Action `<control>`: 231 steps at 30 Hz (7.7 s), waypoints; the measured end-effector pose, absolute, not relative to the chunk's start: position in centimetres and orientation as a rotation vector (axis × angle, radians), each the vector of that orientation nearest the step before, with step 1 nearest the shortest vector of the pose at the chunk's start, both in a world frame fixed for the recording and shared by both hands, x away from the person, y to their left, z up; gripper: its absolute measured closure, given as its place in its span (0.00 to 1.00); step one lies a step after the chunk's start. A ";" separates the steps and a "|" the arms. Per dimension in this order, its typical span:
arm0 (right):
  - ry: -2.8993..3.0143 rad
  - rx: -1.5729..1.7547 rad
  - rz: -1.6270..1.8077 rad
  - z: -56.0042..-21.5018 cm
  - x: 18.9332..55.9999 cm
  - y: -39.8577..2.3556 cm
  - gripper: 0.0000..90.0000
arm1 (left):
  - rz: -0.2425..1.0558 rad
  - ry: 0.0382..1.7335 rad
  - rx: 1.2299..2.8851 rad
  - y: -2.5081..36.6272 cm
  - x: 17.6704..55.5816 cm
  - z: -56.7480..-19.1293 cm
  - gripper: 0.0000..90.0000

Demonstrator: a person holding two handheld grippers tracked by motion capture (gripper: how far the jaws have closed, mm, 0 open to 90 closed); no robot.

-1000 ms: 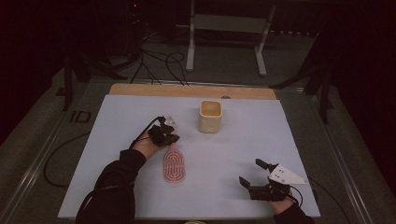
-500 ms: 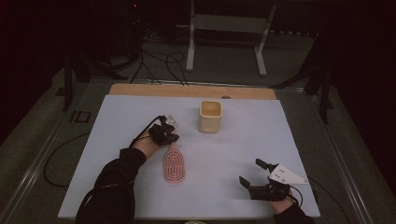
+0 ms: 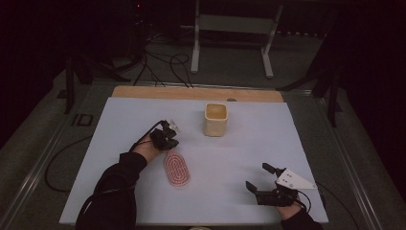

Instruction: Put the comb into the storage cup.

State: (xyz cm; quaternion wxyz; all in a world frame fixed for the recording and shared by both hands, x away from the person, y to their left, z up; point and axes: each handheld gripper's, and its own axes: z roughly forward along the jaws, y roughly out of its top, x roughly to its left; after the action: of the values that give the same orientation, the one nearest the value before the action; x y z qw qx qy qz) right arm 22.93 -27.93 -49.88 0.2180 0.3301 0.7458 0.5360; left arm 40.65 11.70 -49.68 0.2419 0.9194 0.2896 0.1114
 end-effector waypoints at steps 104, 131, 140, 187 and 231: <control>2.068 0.933 1.467 -49.9 23.0 -27.4 0.09 | 0.096 1.009 2.541 20.7 26.9 -44.4 0.64; 2.073 0.927 1.458 -49.9 22.9 -27.4 0.09 | -0.015 1.033 2.689 18.5 28.3 -47.0 0.04; 2.079 0.916 1.453 -49.9 22.9 -27.3 0.09 | -0.047 1.003 2.759 17.9 29.2 -47.5 0.06; 2.078 0.918 1.461 -49.9 22.9 -27.3 0.09 | -0.052 0.992 2.860 16.8 30.4 -48.4 0.79; 2.073 0.921 1.467 -49.9 22.9 -27.4 0.09 | 0.155 0.845 2.452 14.9 29.5 -44.4 0.80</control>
State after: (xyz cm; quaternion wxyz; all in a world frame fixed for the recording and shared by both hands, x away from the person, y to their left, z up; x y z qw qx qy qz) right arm 22.91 -27.44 -49.87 0.2183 0.3327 0.7489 0.5300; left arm 29.54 14.87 -44.38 0.2684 0.9091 0.3134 0.0573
